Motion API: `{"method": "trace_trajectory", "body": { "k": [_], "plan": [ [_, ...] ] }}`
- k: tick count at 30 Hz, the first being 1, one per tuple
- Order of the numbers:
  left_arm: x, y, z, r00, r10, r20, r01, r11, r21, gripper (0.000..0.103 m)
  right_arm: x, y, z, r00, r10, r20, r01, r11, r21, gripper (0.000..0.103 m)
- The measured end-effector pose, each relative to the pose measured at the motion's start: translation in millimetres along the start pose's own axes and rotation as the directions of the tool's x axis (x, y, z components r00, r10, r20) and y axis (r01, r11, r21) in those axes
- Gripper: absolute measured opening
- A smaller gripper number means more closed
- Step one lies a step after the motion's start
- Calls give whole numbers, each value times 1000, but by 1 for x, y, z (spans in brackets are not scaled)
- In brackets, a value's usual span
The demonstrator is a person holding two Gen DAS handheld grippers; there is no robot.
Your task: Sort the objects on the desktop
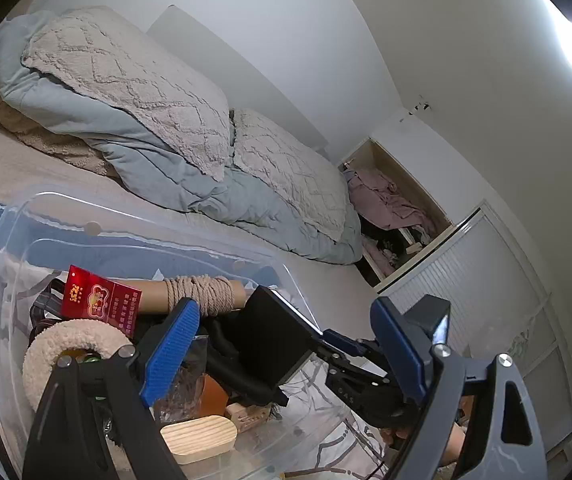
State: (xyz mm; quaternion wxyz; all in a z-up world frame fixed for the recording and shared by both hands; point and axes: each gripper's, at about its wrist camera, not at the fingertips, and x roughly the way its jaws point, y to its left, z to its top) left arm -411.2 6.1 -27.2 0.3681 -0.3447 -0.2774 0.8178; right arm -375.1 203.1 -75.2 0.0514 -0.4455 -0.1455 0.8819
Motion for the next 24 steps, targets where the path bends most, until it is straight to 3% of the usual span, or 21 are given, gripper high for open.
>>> {"method": "trace_trajectory", "body": {
  "k": [14, 24],
  "plan": [
    [5, 7, -6, 1000, 21, -22, -22, 1000, -10, 87, 49, 18, 22, 985, -57, -164, 41, 994, -100, 24],
    [4, 5, -8, 999, 30, -24, -30, 1000, -6, 87, 61, 22, 33, 990, -49, -133, 38, 995, -87, 25]
  ]
}}
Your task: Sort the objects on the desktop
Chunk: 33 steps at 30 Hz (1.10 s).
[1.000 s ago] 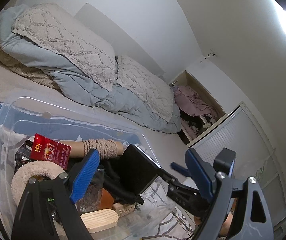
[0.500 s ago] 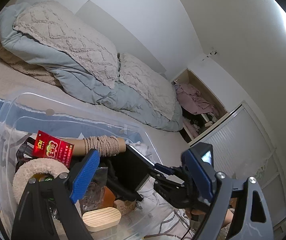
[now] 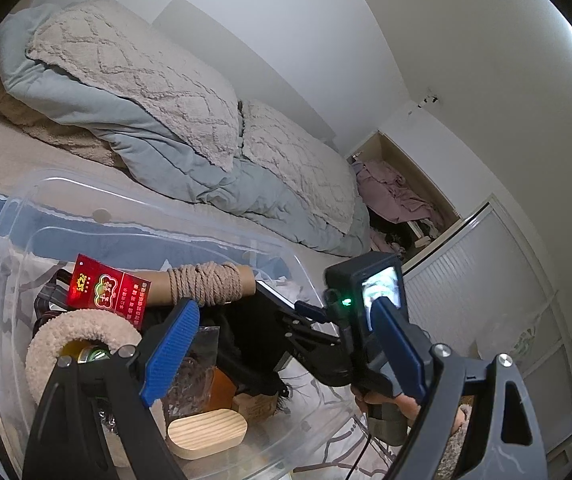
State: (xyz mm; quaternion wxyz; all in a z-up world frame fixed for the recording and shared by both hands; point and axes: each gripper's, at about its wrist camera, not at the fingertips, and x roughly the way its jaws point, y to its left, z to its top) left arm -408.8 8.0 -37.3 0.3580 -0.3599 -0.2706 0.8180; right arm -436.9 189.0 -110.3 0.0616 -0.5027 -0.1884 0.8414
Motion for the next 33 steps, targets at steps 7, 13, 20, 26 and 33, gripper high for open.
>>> {"method": "trace_trajectory", "body": {
  "k": [7, 13, 20, 26, 33],
  "plan": [
    [-3, 1, 1, 1000, -10, 6, 10, 1000, -17, 87, -51, -23, -21, 983, 86, 159, -104, 989, 107, 25],
    [-7, -5, -1, 1000, -13, 5, 13, 1000, -1, 87, -77, -30, -49, 976, 108, 188, -131, 985, 112, 25],
    [-13, -15, -7, 1000, 21, 13, -21, 999, 26, 88, -87, -39, -72, 939, 156, 307, -216, 961, 171, 25],
    [-23, -23, -13, 994, 99, 54, -102, 993, 66, 93, -101, -45, -90, 894, 152, 422, -273, 931, 242, 93],
    [-37, -27, -24, 974, 199, 111, -210, 974, 90, 103, -115, -48, -108, 862, 118, 493, -273, 928, 254, 103]
  ]
}}
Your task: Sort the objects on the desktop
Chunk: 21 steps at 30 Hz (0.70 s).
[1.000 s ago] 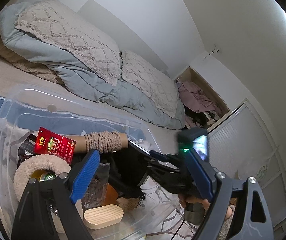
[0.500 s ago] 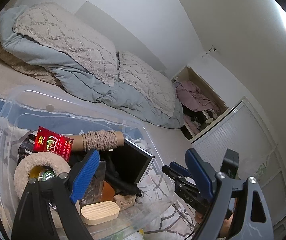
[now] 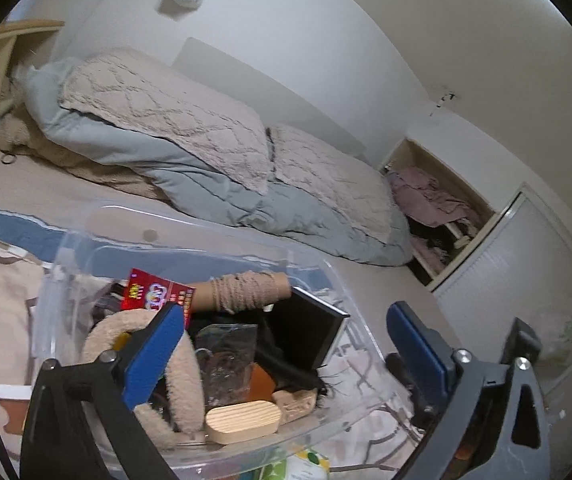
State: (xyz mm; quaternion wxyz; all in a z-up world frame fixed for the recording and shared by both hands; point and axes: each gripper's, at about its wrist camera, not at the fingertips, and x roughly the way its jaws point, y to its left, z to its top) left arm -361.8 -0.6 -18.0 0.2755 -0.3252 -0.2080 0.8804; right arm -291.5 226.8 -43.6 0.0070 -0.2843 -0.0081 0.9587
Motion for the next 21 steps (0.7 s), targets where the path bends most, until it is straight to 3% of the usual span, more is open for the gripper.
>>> {"method": "trace_trajectory", "body": {
  "k": [12, 21],
  "plan": [
    [-27, -12, -18, 991, 127, 31, -128, 991, 35, 103, -27, -16, -14, 999, 13, 48, -16, 999, 50, 103],
    [-46, -35, -38, 973, 222, 61, -227, 970, 90, 103, -50, -23, -28, 997, 46, 59, -51, 995, 87, 103]
  ]
}}
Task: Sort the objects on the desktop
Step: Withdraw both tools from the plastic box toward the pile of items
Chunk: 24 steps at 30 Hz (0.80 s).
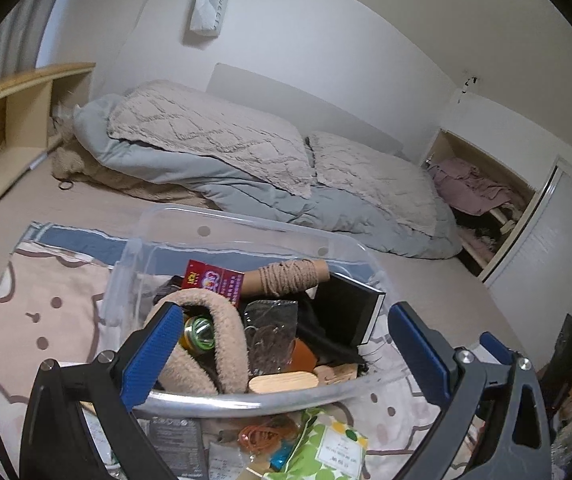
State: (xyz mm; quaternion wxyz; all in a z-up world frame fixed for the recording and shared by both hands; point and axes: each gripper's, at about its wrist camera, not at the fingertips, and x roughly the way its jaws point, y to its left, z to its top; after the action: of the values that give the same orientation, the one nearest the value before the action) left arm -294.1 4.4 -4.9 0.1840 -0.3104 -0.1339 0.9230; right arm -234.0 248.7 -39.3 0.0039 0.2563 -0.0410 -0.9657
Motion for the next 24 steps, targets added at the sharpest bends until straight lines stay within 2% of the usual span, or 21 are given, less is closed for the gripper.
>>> {"method": "trace_trajectory", "body": {
  "k": [11, 24],
  "plan": [
    [-29, -10, -22, 994, 104, 35, -105, 994, 36, 103, -31, 9, -17, 999, 34, 25, -33, 999, -17, 103],
    [-77, -21, -46, 972, 201, 118, -207, 977, 46, 103, -67, 20, -25, 995, 66, 69, -63, 997, -47, 103]
  ]
}}
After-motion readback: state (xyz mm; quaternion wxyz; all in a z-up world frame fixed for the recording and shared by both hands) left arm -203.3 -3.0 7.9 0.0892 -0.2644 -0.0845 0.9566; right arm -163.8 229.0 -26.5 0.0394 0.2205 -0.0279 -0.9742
